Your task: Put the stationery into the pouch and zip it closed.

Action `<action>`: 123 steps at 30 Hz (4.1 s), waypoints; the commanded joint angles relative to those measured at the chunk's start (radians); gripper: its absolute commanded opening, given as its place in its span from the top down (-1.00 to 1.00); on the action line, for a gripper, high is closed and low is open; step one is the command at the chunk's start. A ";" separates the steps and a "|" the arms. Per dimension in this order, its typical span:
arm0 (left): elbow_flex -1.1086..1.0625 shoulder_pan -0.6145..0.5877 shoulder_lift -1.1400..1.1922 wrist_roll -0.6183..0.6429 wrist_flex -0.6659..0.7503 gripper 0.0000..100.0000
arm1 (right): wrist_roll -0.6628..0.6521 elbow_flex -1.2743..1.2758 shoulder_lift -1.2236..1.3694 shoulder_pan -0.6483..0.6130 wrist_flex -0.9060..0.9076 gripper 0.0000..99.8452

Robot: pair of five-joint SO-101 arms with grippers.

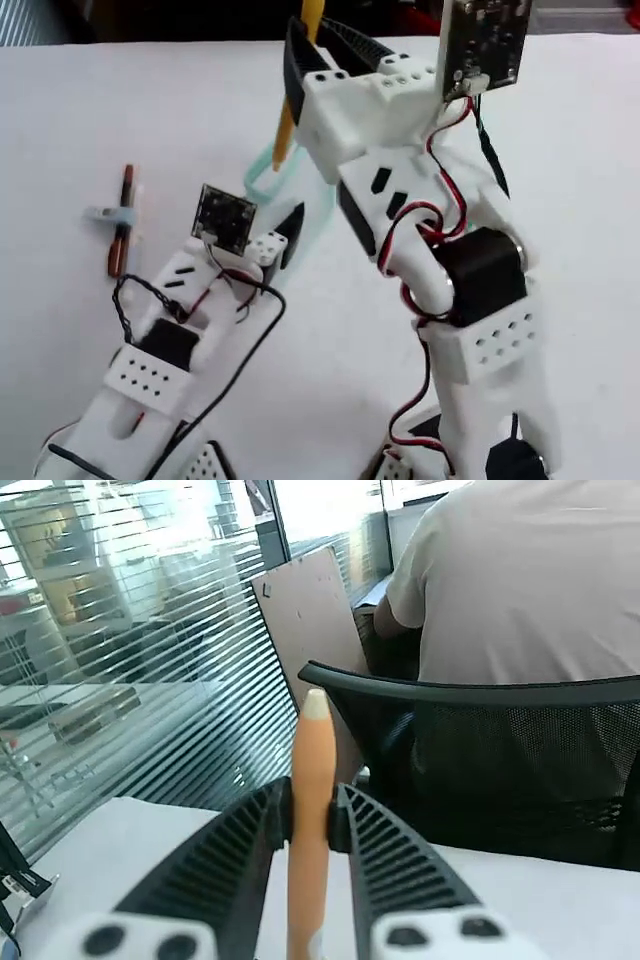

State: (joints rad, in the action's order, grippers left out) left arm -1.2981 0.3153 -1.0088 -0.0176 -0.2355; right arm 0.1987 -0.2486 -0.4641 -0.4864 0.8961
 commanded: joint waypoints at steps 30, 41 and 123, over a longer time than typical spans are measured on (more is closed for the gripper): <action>0.017 -0.007 -0.010 0.012 0.028 0.64 | -0.127 0.466 -0.226 -0.091 -0.013 0.50; 0.015 -0.007 -0.010 0.009 0.028 0.64 | -0.230 0.376 -0.166 0.199 -0.008 0.60; 0.011 -0.007 -0.008 0.012 0.028 0.64 | -0.178 -0.548 0.294 -0.139 0.498 0.96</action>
State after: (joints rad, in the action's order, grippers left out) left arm -1.2981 0.3153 -1.0088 -0.0176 -0.2355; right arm -0.0222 -0.8286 -0.1849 -0.6276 1.4392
